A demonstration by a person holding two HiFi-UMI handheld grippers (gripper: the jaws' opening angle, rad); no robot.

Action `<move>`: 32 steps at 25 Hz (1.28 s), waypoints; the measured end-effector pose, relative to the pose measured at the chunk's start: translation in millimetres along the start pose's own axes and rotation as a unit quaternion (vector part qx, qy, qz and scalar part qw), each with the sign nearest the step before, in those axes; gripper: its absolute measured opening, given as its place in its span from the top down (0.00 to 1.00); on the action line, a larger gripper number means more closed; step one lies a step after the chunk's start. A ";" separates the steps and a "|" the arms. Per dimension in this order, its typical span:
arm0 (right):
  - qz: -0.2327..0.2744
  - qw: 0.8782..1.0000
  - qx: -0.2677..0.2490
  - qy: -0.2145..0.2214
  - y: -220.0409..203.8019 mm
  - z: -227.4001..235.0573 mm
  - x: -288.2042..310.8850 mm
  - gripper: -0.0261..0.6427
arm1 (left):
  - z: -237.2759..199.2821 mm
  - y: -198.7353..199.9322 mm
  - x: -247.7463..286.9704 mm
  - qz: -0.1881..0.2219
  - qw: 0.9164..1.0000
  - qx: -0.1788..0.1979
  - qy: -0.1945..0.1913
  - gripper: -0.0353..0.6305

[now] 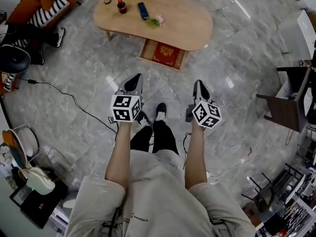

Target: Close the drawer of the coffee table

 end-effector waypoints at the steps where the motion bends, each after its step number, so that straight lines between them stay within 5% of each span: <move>1: 0.003 1.000 -0.009 0.001 0.8 5.7 4.0 0.94 | 2.1 0.4 7.5 0.001 1.000 0.005 -0.002 0.93; 10: 0.022 0.994 -0.106 0.002 -50.6 47.0 90.9 0.94 | -34.6 -51.3 95.9 0.014 1.000 0.001 -0.006 0.93; 16: 0.040 0.989 -0.138 0.030 -139.9 85.6 156.5 0.94 | -86.3 -136.1 161.6 0.045 0.999 0.016 0.003 0.93; 23: 0.095 0.980 -0.173 0.013 -240.1 161.4 201.6 0.94 | -149.6 -247.5 237.3 0.104 0.994 0.020 0.001 0.93; 32: 0.104 0.969 -0.218 0.059 -335.7 224.6 205.7 0.94 | -185.0 -348.7 276.2 0.123 0.992 0.035 -0.020 0.93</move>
Point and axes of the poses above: the fingertips, and each gripper's own axes: x forward along the fingers, z to its right, y out of its top, the point moved 5 cm from there along -x, backward along the fingers, and after that the axes turned 7 degrees about z, right-handed, at the moved point
